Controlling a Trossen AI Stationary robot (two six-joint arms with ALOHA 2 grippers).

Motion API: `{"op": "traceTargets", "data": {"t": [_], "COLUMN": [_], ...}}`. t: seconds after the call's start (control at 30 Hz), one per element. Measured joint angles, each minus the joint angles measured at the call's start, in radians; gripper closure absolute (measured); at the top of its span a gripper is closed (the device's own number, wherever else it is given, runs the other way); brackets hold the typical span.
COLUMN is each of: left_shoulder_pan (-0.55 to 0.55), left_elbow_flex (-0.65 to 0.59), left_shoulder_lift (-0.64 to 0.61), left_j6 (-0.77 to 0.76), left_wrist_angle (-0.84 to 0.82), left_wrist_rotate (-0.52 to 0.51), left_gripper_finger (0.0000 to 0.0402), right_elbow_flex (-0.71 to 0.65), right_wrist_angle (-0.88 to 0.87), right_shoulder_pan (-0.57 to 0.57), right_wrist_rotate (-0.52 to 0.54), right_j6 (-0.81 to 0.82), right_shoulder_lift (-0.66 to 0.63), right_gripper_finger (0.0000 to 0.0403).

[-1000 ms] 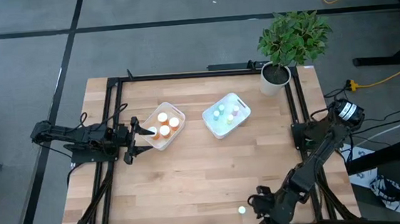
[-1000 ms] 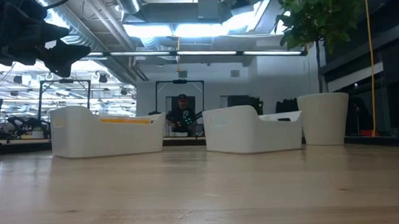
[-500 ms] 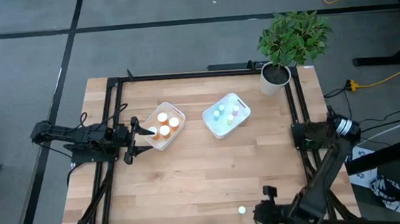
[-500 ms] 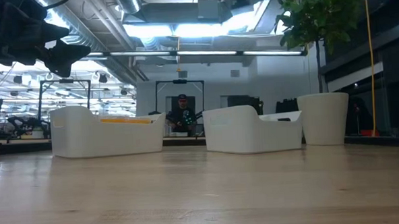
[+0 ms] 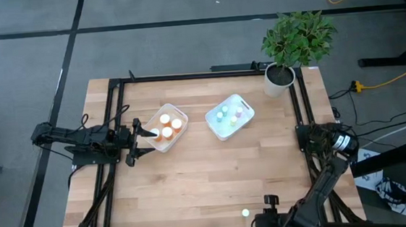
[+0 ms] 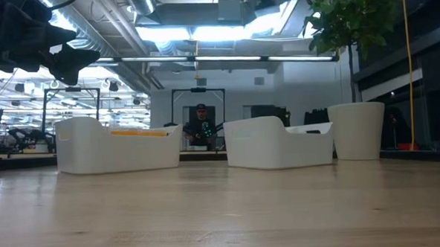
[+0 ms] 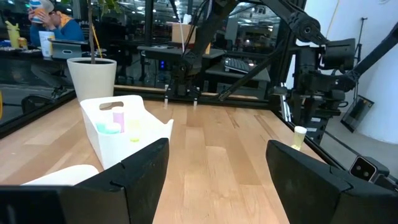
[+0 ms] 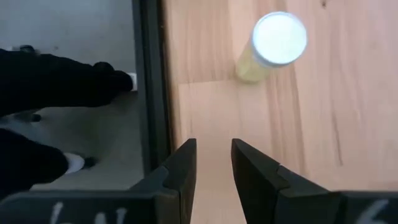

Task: Pick and place medicine bottles into bin by pill shape (circle, oval)
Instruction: Put the yellow tablet bottle into the right white bin

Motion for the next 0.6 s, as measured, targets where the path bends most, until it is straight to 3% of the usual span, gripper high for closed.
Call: {"op": "traceTargets", "data": {"t": [0.13, 0.43, 0.6], "left_shoulder_pan": [0.000, 0.000, 0.000], "left_elbow_flex": [0.000, 0.000, 0.000], "left_shoulder_lift": [0.000, 0.000, 0.000], "left_j6": [0.000, 0.000, 0.000], "left_wrist_angle": [0.000, 0.000, 0.000], "left_wrist_rotate": [0.000, 0.000, 0.000], "left_gripper_finger": [0.0138, 0.0138, 0.0138], "right_elbow_flex": [0.000, 0.000, 0.000], "right_wrist_angle": [-0.001, 0.007, 0.010], "right_shoulder_pan": [-0.020, -0.063, -0.077], "right_wrist_rotate": [-0.060, -0.054, -0.046], "right_j6": [0.002, 0.023, 0.026], "right_shoulder_lift": [-0.003, -0.003, -0.003], "right_gripper_finger": [0.0278, 0.0134, 0.0097]}}
